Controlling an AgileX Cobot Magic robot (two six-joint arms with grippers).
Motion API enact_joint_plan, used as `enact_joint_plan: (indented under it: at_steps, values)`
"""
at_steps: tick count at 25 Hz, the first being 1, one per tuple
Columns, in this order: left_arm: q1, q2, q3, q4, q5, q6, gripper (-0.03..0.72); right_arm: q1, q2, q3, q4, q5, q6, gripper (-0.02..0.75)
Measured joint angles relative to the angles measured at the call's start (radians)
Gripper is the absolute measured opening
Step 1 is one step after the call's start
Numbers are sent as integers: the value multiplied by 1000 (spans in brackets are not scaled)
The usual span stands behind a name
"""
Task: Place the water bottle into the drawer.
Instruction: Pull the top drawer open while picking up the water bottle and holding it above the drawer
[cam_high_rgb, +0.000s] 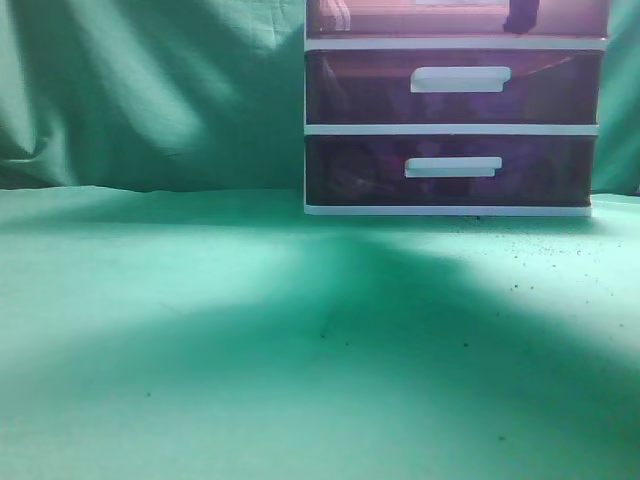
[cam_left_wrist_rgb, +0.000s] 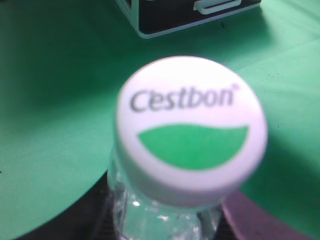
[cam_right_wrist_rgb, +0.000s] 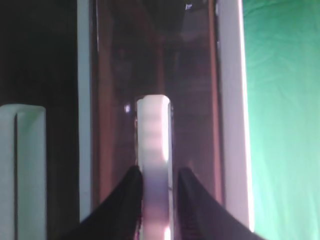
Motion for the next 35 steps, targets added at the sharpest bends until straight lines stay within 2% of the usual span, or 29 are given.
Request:
enact_joint_plan:
  at_steps: [1,2,8,9,23,29,35]
  values:
    - [0,0,0,1,4,0,250,0,11,-10,0,0,0,196]
    - [0,0,0,2,7,0,250,0,21,-17,0,0,0,155]
    - [0,0,0,3,7,0,250,0,29,-25,0,5,-1,165]
    - [0,0,0,3,7,0,250,0,29,-25,0,7,-1,110]
    - [-1,0,0,4,9,2,250,0,24,-25,-4,19,-31,106]
    - [-1,0,0,15,9,3,250,4,-23,-23,-18,116,29,106]
    - [-1,0,0,43,9,3,250,14,-80,-17,-44,285,143,106]
